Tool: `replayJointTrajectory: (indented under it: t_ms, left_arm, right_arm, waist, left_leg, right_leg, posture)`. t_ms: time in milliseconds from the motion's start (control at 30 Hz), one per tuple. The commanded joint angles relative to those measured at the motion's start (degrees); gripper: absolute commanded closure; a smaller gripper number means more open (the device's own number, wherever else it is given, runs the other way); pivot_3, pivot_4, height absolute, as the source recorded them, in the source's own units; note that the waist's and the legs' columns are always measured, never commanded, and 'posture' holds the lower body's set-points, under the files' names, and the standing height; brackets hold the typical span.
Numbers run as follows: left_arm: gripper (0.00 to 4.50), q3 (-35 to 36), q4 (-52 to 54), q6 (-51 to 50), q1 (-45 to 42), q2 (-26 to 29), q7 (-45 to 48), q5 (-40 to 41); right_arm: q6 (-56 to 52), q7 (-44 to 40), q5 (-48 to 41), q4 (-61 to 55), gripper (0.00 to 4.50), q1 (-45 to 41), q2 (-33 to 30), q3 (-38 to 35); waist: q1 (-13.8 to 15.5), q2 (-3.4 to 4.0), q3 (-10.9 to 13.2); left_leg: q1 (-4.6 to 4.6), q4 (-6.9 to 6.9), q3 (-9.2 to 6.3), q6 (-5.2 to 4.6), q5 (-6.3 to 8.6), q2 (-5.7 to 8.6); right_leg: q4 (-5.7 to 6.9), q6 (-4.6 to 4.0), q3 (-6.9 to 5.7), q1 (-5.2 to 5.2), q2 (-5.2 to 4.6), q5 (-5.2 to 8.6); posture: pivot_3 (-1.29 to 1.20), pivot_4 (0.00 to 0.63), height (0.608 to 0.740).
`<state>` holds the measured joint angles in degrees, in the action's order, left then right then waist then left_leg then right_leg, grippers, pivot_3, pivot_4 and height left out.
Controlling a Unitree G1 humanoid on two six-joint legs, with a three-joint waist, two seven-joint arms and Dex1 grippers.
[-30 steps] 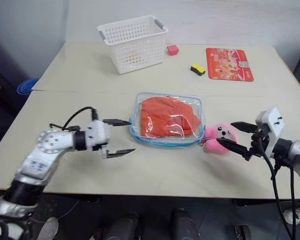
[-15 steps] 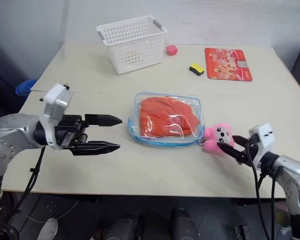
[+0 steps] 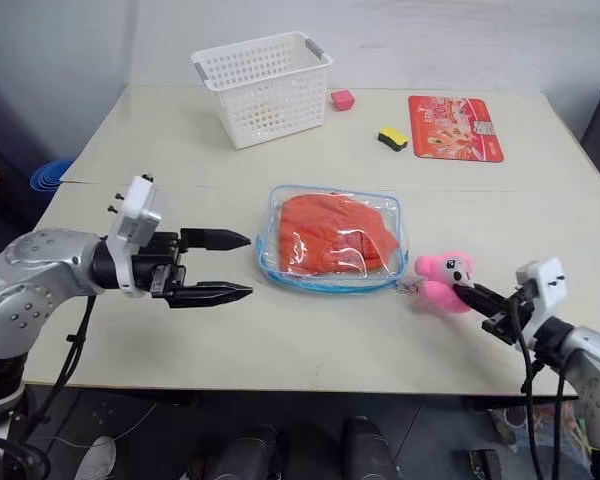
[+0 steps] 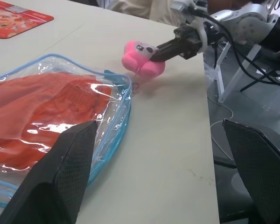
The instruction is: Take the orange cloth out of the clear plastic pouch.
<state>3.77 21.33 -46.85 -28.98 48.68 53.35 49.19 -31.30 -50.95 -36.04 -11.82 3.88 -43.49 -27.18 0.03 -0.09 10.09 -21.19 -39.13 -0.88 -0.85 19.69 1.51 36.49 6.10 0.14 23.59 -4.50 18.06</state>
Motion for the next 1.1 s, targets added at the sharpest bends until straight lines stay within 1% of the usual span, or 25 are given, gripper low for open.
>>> replayJointTrajectory:
  t_ms: [33,133,233,300,333,367,400,467,533,633,700,733,767,800,867,1000,1067,1100]
  left_arm:
    - [0.0,0.2,-0.6,1.1,-1.7,-0.7,0.6,-1.0]
    - [0.0,-0.6,-1.3,1.7,-2.3,-1.6,0.9,-2.3]
    - [0.0,-1.6,-1.8,2.1,-3.0,-2.9,0.9,-3.4]
    - [0.0,-2.0,-1.9,2.3,-3.2,-3.5,0.9,-4.0]
    - [0.0,-2.4,-2.0,2.5,-3.3,-3.9,0.9,-4.4]
    - [0.0,-3.0,-2.2,3.1,-3.4,-4.5,0.8,-5.2]
    - [0.0,-3.3,-2.4,3.4,-3.5,-4.9,0.7,-5.8]
    - [0.0,-3.8,-2.6,3.8,-3.6,-5.7,0.5,-6.7]
    - [0.0,-4.5,-2.5,4.0,-3.5,-6.7,0.0,-7.6]
    - [0.0,-5.0,-1.9,3.9,-2.9,-7.8,-0.5,-8.4]
    - [0.0,-5.1,-1.7,4.0,-2.2,-8.1,-0.6,-8.8]
    - [0.0,-5.5,-1.8,4.2,-1.7,-8.4,-0.7,-9.4]
    - [0.0,-5.7,-1.8,4.4,-1.4,-8.6,-0.8,-9.9]
    - [0.0,-7.0,-2.5,5.2,-1.1,-9.1,-0.8,-11.2]
    - [0.0,-8.8,-3.4,6.2,-0.8,-9.9,-0.5,-13.0]
    - [0.0,-16.3,-9.6,9.1,-4.4,-15.2,1.1,-18.3]
    - [0.0,-19.0,-12.6,10.3,-6.4,-17.7,2.1,-20.4]
    - [0.0,-20.4,-14.6,10.8,-7.8,-19.4,2.4,-21.4]
  right_arm:
    - [1.6,-5.6,-3.5,-9.6,4.48,0.8,-3.9,-1.8]
    - [2.2,-10.0,-3.8,-13.8,4.48,-0.1,-7.0,1.4]
    - [6.2,-13.6,0.8,-16.3,4.48,-3.6,-9.2,9.8]
    - [9.6,-14.8,5.0,-16.4,4.48,-7.1,-9.3,16.2]
    - [12.0,-14.9,8.4,-15.3,4.48,-9.3,-8.8,19.9]
    - [16.9,-14.9,14.4,-12.3,4.48,-11.9,-7.9,24.8]
    - [20.5,-14.8,18.6,-10.1,4.48,-13.7,-7.3,28.2]
    - [28.2,-14.2,25.8,-5.4,4.48,-15.8,-6.7,32.9]
    - [35.7,-14.4,30.4,-1.5,4.48,-17.0,-6.1,36.3]
    - [40.8,-15.3,32.1,0.9,4.48,-17.7,-5.2,38.8]
    - [41.5,-15.4,31.8,1.1,3.85,-17.9,-4.9,39.1]
    - [41.9,-15.5,32.0,1.1,3.67,-17.8,-4.8,39.5]
    - [42.3,-15.5,32.2,1.1,3.24,-17.8,-4.8,39.8]
    - [42.7,-15.3,32.6,0.7,2.98,-17.5,-4.6,40.2]
    - [43.2,-14.9,33.0,0.0,2.26,-16.8,-4.2,40.6]
    - [43.1,-14.3,32.6,-2.0,0.85,-16.0,-3.8,40.5]
    - [43.3,-14.2,32.8,-2.6,0.23,-15.5,-4.2,40.3]
    - [43.7,-14.1,32.8,-2.8,0.02,-15.1,-4.5,40.0]
  waist:
    - [-0.1,0.01,0.0]
    - [-0.2,0.0,0.0]
    - [-0.2,0.0,0.0]
    - [-0.1,-0.01,0.0]
    - [-0.2,-0.01,0.0]
    - [-0.2,-0.01,0.0]
    - [-0.2,-0.01,0.0]
    - [-0.1,-0.01,0.0]
    - [0.1,-0.02,0.0]
    - [0.0,-0.03,0.0]
    - [-0.3,-0.06,0.0]
    - [-0.4,-0.06,0.0]
    - [-0.4,-0.06,0.0]
    - [-0.4,-0.06,0.0]
    - [-0.2,-0.06,0.0]
    - [0.0,-0.07,0.0]
    - [0.1,-0.07,0.0]
    - [0.1,-0.07,0.0]
  left_leg:
    - [0.01,0.0,0.01,0.0,0.0,0.0]
    - [0.03,0.0,0.02,0.0,0.0,-0.03]
    - [0.04,0.0,0.01,0.0,0.0,-0.04]
    - [0.02,0.0,0.01,0.0,0.0,-0.03]
    - [0.02,0.0,0.0,0.0,0.0,-0.03]
    - [0.02,0.0,0.01,0.01,0.0,-0.03]
    - [0.01,0.0,0.02,0.01,0.0,-0.01]
    - [0.01,-0.01,0.02,0.02,-0.01,0.01]
    - [-0.02,0.0,-0.03,0.02,-0.01,0.03]
    - [-0.03,-0.01,-0.02,0.01,0.0,0.05]
    - [0.01,-0.04,-0.02,0.02,-0.01,0.03]
    - [0.03,-0.04,-0.01,0.03,-0.02,0.02]
    - [0.04,-0.04,0.0,0.06,-0.04,0.01]
    - [0.07,-0.03,0.01,0.09,-0.05,0.0]
    - [0.09,-0.04,-0.02,0.13,-0.08,-0.03]
    - [0.09,-0.04,-0.03,0.12,-0.08,-0.01]
    - [0.05,-0.05,-0.02,0.1,-0.08,0.04]
    - [0.04,-0.05,-0.03,0.1,-0.08,0.04]
  right_leg:
    - [0.01,0.0,0.01,0.0,0.0,0.0]
    - [0.01,0.0,0.03,0.0,0.05,0.0]
    - [0.0,0.0,0.01,-0.02,0.05,0.0]
    - [-0.02,0.0,0.01,0.0,0.04,0.0]
    - [-0.02,0.0,0.01,0.01,0.04,0.0]
    - [-0.02,0.0,0.01,0.01,0.04,0.0]
    - [-0.03,0.0,0.02,0.03,0.04,0.0]
    - [-0.03,0.0,0.0,0.03,0.03,0.0]
    - [-0.03,0.0,-0.04,0.05,0.02,0.0]
    - [-0.05,0.0,-0.04,0.04,0.01,0.0]
    - [-0.04,0.0,-0.04,0.02,0.02,0.0]
    - [-0.03,0.0,-0.03,0.01,0.03,0.0]
    - [-0.01,0.0,-0.02,0.01,0.04,0.0]
    - [0.03,0.0,-0.02,0.02,0.05,0.0]
    - [0.04,0.0,-0.05,0.0,0.06,0.0]
    - [0.03,0.0,-0.04,-0.04,0.05,0.0]
    - [0.03,0.0,-0.04,-0.01,0.05,0.0]
    - [0.03,0.0,-0.05,-0.01,0.04,0.0]
  posture:
    - [0.0,0.15,0.74]
    - [0.0,0.15,0.74]
    - [0.0,0.15,0.74]
    - [0.0,0.15,0.74]
    - [0.0,0.15,0.74]
    - [0.0,0.15,0.74]
    - [0.0,0.15,0.74]
    - [0.0,0.15,0.74]
    - [0.0,0.15,0.74]
    - [0.0,0.15,0.74]
    - [0.0,0.15,0.74]
    - [0.0,0.15,0.74]
    - [0.0,0.15,0.74]
    - [0.0,0.15,0.74]
    - [0.0,0.15,0.74]
    - [0.0,0.15,0.74]
    - [0.0,0.15,0.74]
    - [0.0,0.15,0.74]
